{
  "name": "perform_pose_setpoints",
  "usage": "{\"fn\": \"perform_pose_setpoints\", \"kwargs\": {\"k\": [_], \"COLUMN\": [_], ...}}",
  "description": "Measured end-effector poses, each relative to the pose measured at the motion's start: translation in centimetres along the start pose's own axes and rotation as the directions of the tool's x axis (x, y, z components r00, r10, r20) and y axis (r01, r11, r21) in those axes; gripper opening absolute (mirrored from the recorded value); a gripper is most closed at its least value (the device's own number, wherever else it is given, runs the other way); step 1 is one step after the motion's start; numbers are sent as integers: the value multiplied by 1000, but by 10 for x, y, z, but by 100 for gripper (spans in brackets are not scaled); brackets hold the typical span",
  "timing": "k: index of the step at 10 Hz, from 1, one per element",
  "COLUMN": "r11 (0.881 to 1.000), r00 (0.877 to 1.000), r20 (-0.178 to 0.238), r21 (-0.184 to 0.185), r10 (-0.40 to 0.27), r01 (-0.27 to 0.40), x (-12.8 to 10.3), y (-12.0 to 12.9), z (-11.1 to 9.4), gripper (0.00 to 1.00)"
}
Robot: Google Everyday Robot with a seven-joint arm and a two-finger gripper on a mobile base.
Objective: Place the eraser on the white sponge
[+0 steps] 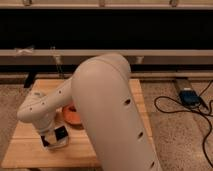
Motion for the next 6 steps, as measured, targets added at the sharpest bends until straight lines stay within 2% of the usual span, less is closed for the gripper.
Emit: {"fn": "perform_pose_setpoints", "kwargs": {"k": [4, 6], "r11": [1000, 1000], "r00": [1000, 1000], "r20": [7, 13], "r21": [-18, -17], "r10": [-18, -6], "r01": [18, 6], "x": [1, 7], "y": [1, 0], "z": [-4, -8], "gripper": [74, 74]}}
